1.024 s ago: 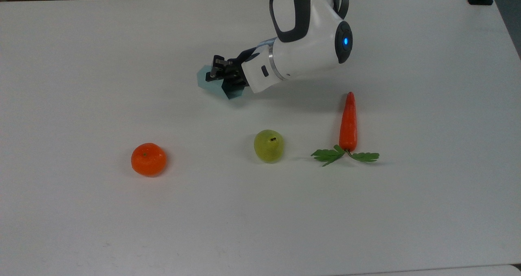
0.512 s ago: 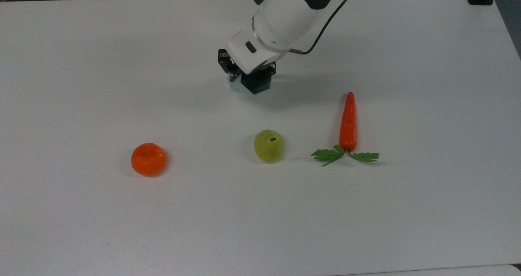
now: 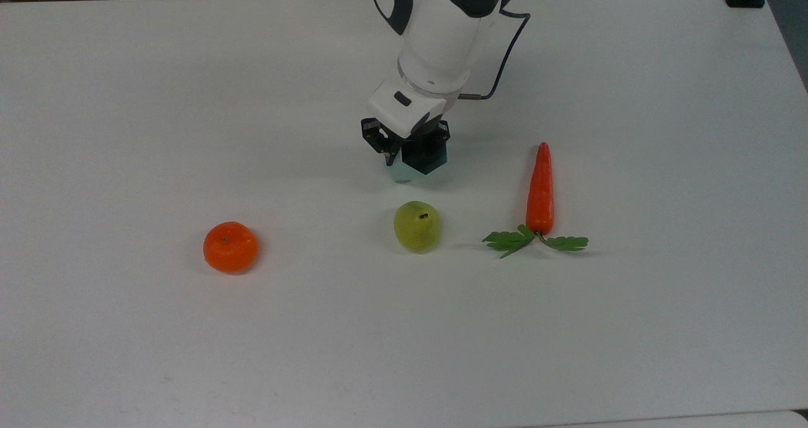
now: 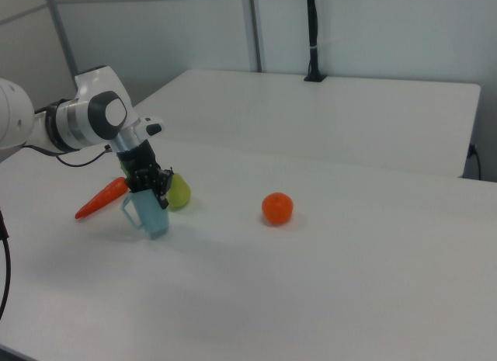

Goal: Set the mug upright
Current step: 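Open the gripper and lift it away from the upright mug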

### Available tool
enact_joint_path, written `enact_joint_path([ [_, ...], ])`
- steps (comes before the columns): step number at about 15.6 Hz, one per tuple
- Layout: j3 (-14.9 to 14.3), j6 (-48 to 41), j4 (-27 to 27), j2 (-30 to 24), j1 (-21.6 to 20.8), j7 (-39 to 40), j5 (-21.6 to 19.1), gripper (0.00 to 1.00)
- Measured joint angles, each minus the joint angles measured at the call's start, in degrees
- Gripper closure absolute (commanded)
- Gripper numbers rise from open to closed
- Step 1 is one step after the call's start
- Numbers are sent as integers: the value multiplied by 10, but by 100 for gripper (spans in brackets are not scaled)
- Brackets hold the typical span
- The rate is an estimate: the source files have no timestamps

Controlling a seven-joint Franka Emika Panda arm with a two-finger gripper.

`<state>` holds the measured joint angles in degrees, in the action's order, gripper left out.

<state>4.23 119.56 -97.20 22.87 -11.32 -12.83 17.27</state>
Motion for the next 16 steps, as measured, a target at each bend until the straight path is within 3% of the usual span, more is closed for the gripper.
enact_joint_path([
  [1, 0, 0, -1, -3, 6, 24, -15, 0],
  [4, 0, -7, -1, -21, 29, 82, -53, 0],
  [11, 0, -76, -1, -87, 43, 93, -58, 0],
  [16, -2, -143, -1, -164, 88, 94, -77, 0],
])
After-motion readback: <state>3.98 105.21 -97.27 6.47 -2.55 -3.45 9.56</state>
